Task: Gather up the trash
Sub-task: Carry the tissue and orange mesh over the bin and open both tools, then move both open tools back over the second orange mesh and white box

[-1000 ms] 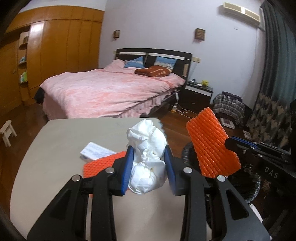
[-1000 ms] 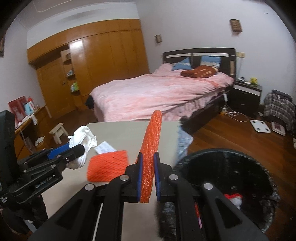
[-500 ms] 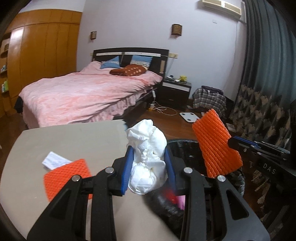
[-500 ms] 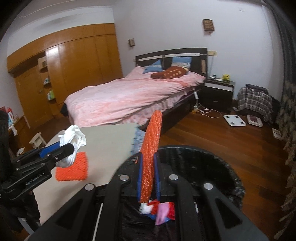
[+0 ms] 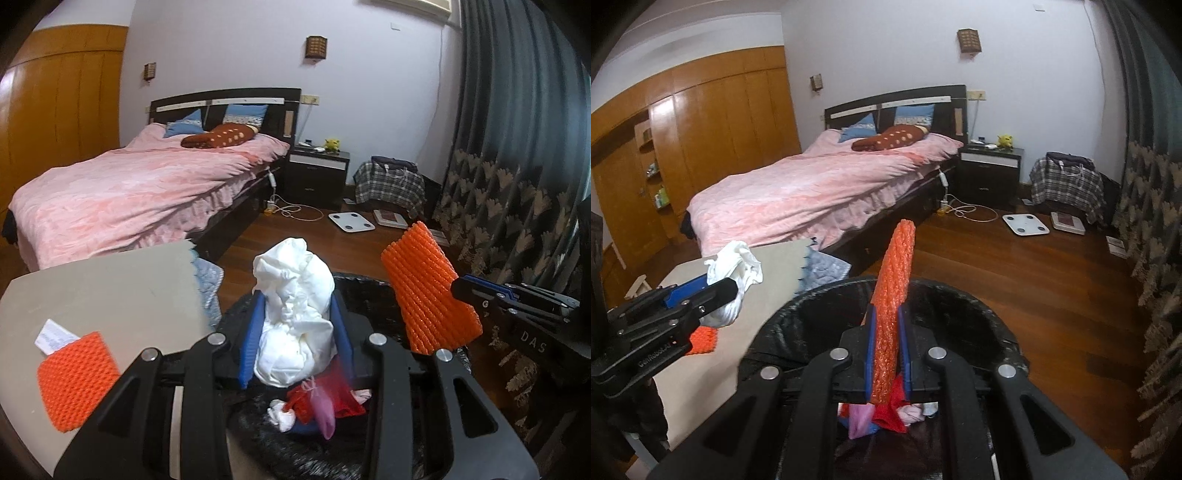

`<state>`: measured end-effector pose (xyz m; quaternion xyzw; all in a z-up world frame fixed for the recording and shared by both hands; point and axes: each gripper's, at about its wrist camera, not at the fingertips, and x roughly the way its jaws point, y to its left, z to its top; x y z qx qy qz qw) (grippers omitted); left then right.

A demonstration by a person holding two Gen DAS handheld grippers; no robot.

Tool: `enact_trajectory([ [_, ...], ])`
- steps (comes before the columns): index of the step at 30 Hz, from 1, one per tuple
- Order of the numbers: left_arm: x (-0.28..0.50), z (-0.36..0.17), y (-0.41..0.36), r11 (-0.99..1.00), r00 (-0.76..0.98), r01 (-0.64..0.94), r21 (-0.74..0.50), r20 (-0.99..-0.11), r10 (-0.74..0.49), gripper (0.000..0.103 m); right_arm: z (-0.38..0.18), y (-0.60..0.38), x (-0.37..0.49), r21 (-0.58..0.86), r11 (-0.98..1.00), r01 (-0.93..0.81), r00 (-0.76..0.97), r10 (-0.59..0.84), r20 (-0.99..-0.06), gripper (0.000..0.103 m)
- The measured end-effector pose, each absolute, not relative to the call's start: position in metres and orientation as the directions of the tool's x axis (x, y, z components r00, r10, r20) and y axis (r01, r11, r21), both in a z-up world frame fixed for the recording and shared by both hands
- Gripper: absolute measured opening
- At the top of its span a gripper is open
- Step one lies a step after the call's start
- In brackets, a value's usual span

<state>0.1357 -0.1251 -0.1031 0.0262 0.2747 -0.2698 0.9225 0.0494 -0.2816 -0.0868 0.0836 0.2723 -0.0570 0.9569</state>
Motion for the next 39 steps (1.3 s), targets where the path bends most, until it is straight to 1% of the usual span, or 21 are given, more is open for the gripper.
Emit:
enact_trajectory([
  [2,0.139,-0.107,-0.131,0.841,0.685,0.528,-0.116,-0.528,-0.502,0.045,-0.089,-0.287,0.052,0.119,0.978,0.168,0.840,-0.079,-0.537,0.018],
  [4,0.141,-0.111,-0.136,0.833,0.670,0.538,-0.128,-0.535,-0.514,0.048,-0.092,-0.292,0.051,0.115,0.977,0.180,0.837,-0.091,-0.540,0.029],
  [5,0.141,-0.112,-0.137,0.832,0.667,0.540,-0.128,-0.538,-0.516,0.053,-0.092,-0.294,0.050,0.116,0.976,0.185,0.836,-0.095,-0.540,0.030],
  [6,0.141,-0.113,-0.137,0.832,0.668,0.540,-0.126,-0.538,-0.514,0.055,-0.092,-0.295,0.050,0.116,0.975,0.188,0.836,-0.097,-0.541,0.033],
  [8,0.141,-0.113,-0.135,0.834,0.671,0.539,-0.122,-0.536,-0.512,0.059,-0.092,-0.296,0.049,0.117,0.974,0.196,0.836,-0.104,-0.539,0.044],
  [9,0.141,-0.114,-0.133,0.838,0.676,0.534,-0.116,-0.537,-0.505,0.060,-0.092,-0.296,0.049,0.117,0.973,0.200,0.837,-0.107,-0.536,0.055],
  [10,0.141,-0.114,-0.130,0.843,0.680,0.526,-0.113,-0.539,-0.497,0.064,-0.091,-0.296,0.048,0.117,0.972,0.205,0.838,-0.112,-0.533,0.067],
  [11,0.142,-0.114,-0.126,0.847,0.684,0.520,-0.113,-0.538,-0.492,0.069,-0.090,-0.296,0.049,0.116,0.971,0.209,0.840,-0.118,-0.530,0.075],
  [12,0.141,-0.113,-0.121,0.853,0.691,0.510,-0.113,-0.536,-0.484,0.071,-0.088,-0.294,0.049,0.115,0.969,0.217,0.842,-0.126,-0.525,0.089],
  [13,0.141,-0.112,-0.114,0.861,0.701,0.498,-0.109,-0.535,-0.473,0.073,-0.087,-0.291,0.048,0.115,0.969,0.220,0.844,-0.129,-0.520,0.097],
  [16,0.142,-0.110,-0.093,0.887,0.729,0.452,-0.097,-0.532,-0.430,0.083,-0.085,-0.282,0.052,0.123,0.971,0.206,0.850,-0.116,-0.513,0.097],
  [20,0.144,-0.106,-0.060,0.915,0.756,0.390,-0.100,-0.533,-0.380,0.085,-0.084,-0.263,0.062,0.129,0.977,0.168,0.854,-0.079,-0.514,0.097],
  [23,0.142,-0.104,-0.033,0.937,0.785,0.340,-0.077,-0.526,-0.327,0.086,-0.084,-0.244,0.070,0.134,0.983,0.126,0.857,-0.040,-0.513,0.097],
  [30,0.141,-0.099,0.030,0.977,0.828,0.209,-0.032,-0.525,-0.194,0.086,-0.081,-0.187,0.091,0.130,0.992,0.006,0.861,0.061,-0.505,0.097],
  [39,0.139,-0.105,0.107,0.998,0.842,0.058,0.001,-0.537,-0.048,0.086,-0.084,-0.106,0.121,0.131,0.980,-0.150,0.845,0.196,-0.498,0.097],
])
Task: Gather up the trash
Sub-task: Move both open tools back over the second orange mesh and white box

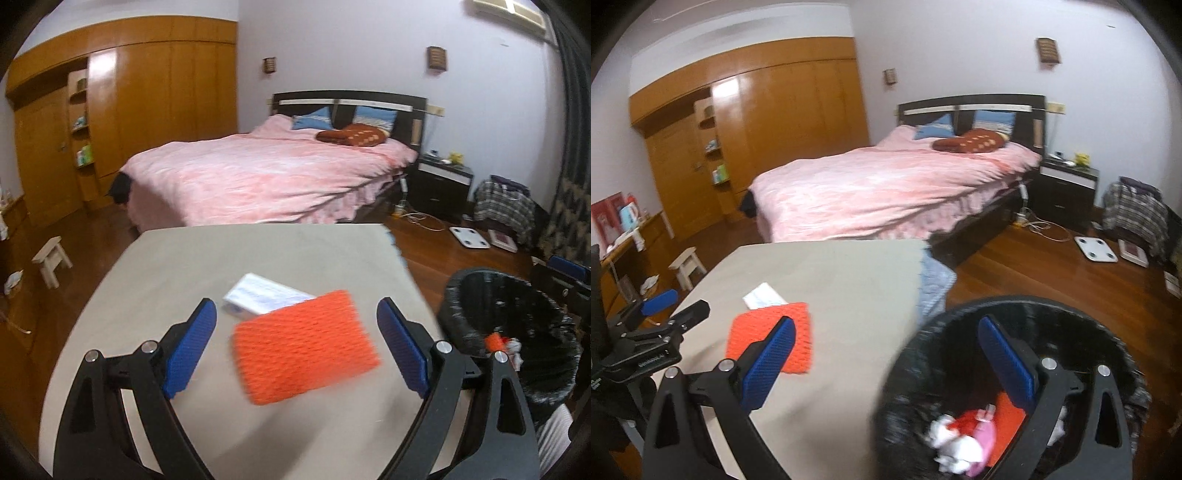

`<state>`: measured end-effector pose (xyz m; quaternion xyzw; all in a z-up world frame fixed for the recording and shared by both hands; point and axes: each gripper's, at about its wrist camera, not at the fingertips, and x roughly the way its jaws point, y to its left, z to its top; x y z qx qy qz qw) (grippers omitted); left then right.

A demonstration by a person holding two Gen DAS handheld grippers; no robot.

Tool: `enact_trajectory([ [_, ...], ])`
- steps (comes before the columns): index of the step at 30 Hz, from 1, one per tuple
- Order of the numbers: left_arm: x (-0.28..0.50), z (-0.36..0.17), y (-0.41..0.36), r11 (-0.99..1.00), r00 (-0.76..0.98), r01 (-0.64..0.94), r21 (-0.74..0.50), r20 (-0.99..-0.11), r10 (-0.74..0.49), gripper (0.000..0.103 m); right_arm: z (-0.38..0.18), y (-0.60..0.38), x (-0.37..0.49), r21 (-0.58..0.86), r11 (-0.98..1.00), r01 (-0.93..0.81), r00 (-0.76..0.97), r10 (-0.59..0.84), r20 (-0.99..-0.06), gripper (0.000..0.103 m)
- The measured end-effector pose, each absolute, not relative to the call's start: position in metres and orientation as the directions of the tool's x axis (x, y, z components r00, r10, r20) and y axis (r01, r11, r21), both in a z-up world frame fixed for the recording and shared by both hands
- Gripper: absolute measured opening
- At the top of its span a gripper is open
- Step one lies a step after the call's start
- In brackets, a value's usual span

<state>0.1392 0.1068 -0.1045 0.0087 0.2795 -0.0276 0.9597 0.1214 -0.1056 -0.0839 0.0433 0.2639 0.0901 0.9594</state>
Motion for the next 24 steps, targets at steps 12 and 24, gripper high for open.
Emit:
enact_trajectory([
  [12,0.142,-0.122,0.176,0.999,0.831,-0.053,0.009,-0.554,0.049,0.086,-0.114,-0.031,0.157,0.130,0.956,-0.261,0.790,0.289,-0.540,0.097],
  [24,0.149,-0.148,0.211,0.994,0.804,-0.108,0.012,-0.587,0.095,0.086,-0.170,0.017,0.189,0.109,0.954,-0.279,0.711,0.281,-0.644,0.097],
])
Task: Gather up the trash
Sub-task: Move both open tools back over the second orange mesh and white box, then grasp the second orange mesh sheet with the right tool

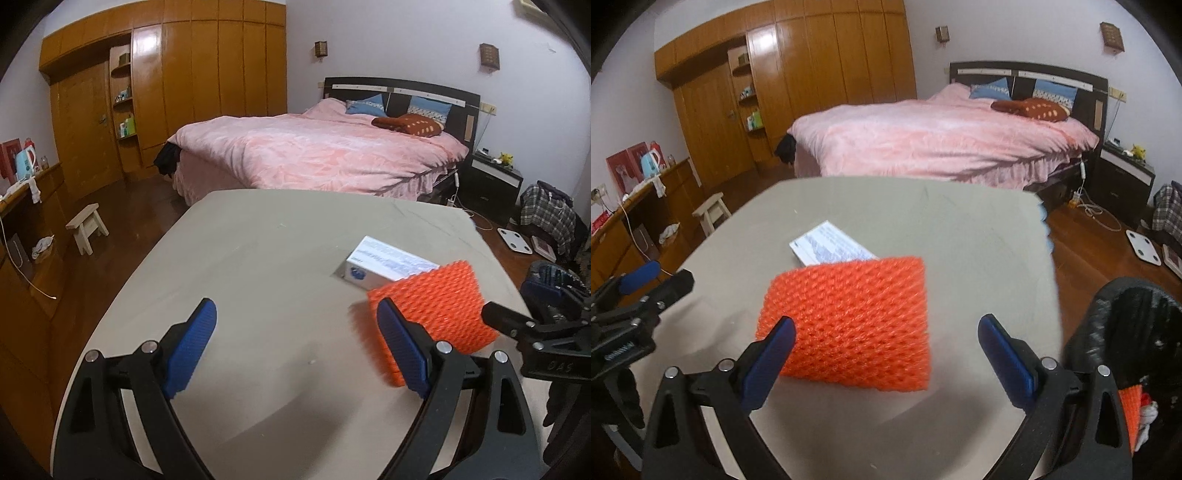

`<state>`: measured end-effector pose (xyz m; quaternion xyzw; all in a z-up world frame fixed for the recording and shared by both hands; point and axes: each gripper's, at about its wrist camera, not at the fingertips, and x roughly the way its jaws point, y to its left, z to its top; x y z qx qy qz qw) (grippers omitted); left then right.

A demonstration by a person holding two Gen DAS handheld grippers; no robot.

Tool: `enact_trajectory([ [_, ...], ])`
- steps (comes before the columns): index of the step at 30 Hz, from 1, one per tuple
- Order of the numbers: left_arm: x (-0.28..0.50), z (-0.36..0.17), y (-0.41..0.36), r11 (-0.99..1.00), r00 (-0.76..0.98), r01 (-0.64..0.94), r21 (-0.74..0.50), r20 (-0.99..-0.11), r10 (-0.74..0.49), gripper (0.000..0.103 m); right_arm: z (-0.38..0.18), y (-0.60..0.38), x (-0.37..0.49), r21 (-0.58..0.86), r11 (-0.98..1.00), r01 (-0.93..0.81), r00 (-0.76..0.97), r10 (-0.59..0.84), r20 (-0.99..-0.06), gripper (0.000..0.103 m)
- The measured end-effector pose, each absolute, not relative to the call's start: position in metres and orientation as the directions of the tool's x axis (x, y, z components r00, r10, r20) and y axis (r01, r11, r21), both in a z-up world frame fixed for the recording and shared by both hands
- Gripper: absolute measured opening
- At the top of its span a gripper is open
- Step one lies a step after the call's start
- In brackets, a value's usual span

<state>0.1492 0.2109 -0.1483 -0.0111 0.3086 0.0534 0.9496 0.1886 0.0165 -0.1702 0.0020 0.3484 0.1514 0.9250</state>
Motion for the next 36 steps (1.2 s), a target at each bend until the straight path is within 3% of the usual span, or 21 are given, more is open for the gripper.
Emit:
enact_trajectory([
  [15,0.157,-0.166,0.227,0.991,0.788,-0.136,0.006,-0.605,0.111,0.086,-0.202,0.047,0.206,0.083,0.948,-0.308,0.623,0.267,-0.735,0.097],
  [20,0.158,-0.168,0.230,0.990,0.786,-0.140,-0.002,-0.609,0.110,0.086,-0.205,0.049,0.207,0.088,0.943,-0.321,0.604,0.275,-0.748,0.090],
  [26,0.157,-0.169,0.231,0.990,0.784,-0.139,-0.003,-0.612,0.108,0.086,-0.202,0.049,0.203,0.113,0.929,-0.352,0.592,0.315,-0.742,0.072],
  [31,0.157,-0.168,0.227,0.991,0.786,-0.134,-0.002,-0.609,0.105,0.086,-0.199,0.048,0.199,0.143,0.913,-0.382,0.574,0.356,-0.738,0.051],
  [36,0.156,-0.166,0.219,0.993,0.791,-0.121,-0.004,-0.605,0.094,0.086,-0.193,0.040,0.194,0.180,0.899,-0.400,0.561,0.396,-0.727,0.039],
])
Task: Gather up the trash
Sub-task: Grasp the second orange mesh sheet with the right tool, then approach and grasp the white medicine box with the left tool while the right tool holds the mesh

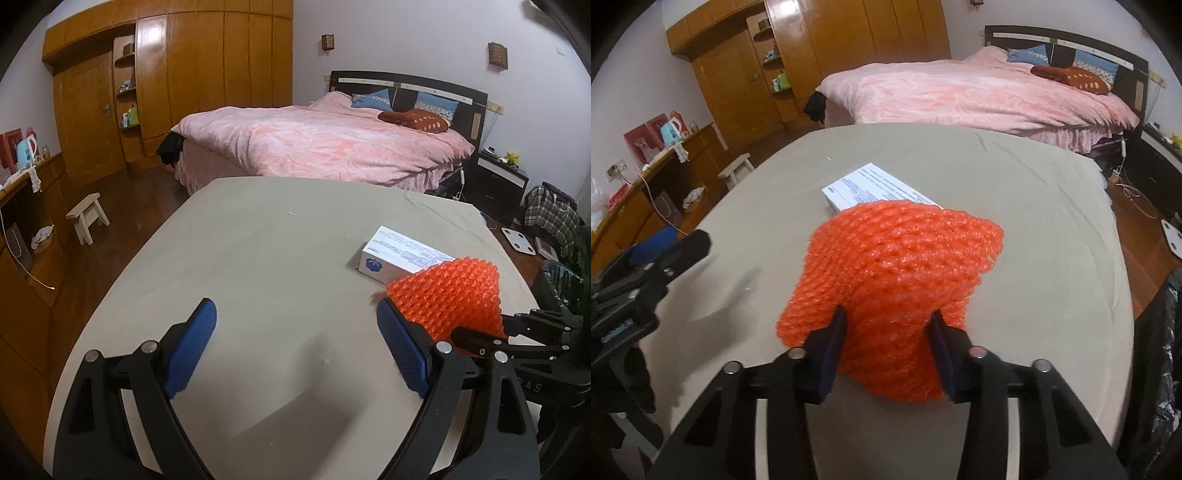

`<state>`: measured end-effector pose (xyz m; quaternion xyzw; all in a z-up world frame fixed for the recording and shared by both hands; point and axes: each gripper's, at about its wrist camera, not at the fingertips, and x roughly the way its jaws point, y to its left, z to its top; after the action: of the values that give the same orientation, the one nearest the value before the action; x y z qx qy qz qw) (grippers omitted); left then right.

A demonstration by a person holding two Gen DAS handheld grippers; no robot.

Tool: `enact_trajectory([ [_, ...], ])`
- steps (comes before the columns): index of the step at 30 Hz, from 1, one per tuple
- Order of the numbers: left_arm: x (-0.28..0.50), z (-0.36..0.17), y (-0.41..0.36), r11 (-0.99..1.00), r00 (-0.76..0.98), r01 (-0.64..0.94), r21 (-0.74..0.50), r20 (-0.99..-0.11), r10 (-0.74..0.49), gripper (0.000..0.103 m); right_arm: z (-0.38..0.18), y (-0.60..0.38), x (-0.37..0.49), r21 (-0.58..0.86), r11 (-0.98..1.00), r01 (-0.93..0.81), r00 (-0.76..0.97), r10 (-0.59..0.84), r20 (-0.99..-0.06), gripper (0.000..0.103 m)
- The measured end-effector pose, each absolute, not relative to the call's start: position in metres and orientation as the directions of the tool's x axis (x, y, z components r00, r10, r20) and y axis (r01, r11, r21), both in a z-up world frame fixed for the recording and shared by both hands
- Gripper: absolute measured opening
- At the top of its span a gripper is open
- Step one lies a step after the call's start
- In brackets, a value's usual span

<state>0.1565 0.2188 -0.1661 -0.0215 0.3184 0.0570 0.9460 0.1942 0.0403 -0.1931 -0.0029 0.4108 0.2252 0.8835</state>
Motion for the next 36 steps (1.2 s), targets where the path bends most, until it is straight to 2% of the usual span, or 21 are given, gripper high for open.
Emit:
enact_trajectory([
  [6,0.160,-0.163,0.204,0.995,0.796,-0.095,-0.003,-0.601,0.074,0.086,-0.178,0.024,0.189,0.189,0.901,-0.391,0.590,0.403,-0.699,0.033],
  [19,0.190,-0.167,0.165,0.999,0.795,-0.023,-0.029,-0.607,0.001,0.086,-0.156,-0.041,0.209,0.197,0.957,-0.213,0.695,0.290,-0.658,0.033],
  [36,0.245,-0.195,0.108,0.998,0.738,0.045,-0.048,-0.672,-0.065,0.086,-0.177,-0.057,0.222,0.221,0.963,-0.153,0.676,0.265,-0.688,0.033],
])
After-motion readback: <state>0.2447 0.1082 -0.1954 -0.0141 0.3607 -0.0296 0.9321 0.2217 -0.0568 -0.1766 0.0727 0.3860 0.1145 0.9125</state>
